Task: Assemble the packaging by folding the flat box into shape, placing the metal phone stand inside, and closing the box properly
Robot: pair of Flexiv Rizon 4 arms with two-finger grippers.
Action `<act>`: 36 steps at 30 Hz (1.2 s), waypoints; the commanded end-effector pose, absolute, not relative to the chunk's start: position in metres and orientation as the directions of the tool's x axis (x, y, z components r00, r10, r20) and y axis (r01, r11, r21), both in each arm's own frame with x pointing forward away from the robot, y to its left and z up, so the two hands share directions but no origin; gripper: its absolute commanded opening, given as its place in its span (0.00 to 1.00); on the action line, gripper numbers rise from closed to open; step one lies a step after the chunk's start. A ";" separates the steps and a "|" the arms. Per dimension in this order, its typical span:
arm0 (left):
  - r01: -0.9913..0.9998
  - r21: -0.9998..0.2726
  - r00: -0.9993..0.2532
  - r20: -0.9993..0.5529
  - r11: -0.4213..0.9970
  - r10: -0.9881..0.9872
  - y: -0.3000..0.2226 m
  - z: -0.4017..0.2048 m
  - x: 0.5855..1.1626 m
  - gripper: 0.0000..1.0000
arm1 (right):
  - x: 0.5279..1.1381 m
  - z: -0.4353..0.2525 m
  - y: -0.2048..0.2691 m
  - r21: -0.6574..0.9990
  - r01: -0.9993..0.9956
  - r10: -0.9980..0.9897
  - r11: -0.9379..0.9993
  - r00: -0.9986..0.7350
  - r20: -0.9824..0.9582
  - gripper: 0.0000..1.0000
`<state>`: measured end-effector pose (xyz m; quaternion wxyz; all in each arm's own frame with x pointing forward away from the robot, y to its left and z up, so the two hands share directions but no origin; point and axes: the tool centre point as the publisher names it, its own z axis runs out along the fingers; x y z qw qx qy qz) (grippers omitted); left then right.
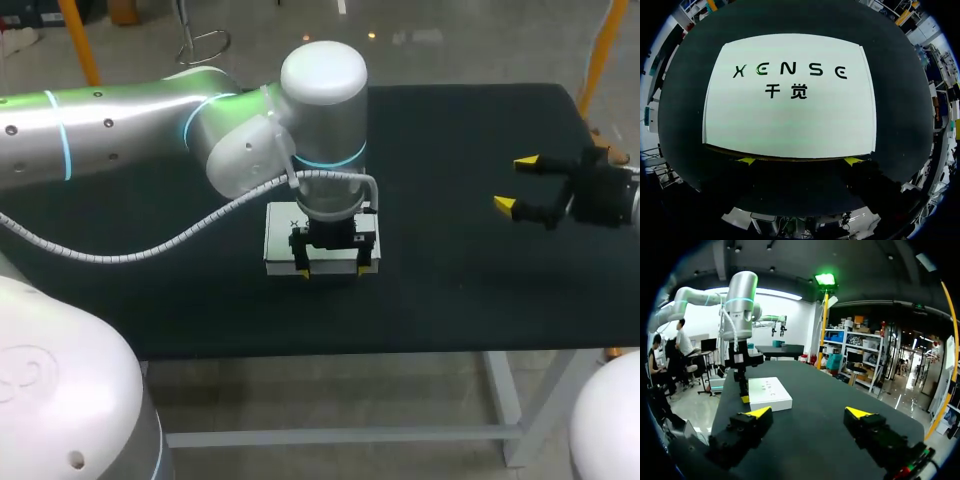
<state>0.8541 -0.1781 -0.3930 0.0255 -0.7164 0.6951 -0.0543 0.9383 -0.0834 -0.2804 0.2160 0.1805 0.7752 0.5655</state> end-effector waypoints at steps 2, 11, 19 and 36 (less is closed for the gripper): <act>-0.995 -0.097 0.034 0.044 -0.038 -0.998 -0.174 -0.394 0.877 1.00 | 0.938 -0.281 -0.085 0.956 0.031 0.522 0.292 -0.843 -0.132 1.00; -0.994 -0.092 0.056 0.037 -0.059 -0.998 -0.165 -0.391 0.920 1.00 | 0.938 -0.281 -0.085 0.956 0.031 0.522 0.292 -0.843 -0.132 1.00; -0.994 -0.092 0.059 0.036 -0.062 -0.998 -0.157 -0.390 0.955 1.00 | 0.938 -0.281 -0.085 0.956 0.031 0.522 0.292 -0.843 -0.132 1.00; -0.990 -0.104 0.090 0.013 -0.091 -0.996 -0.141 -0.395 1.023 1.00 | 0.938 -0.281 -0.085 0.956 0.031 0.522 0.292 -0.843 -0.132 1.00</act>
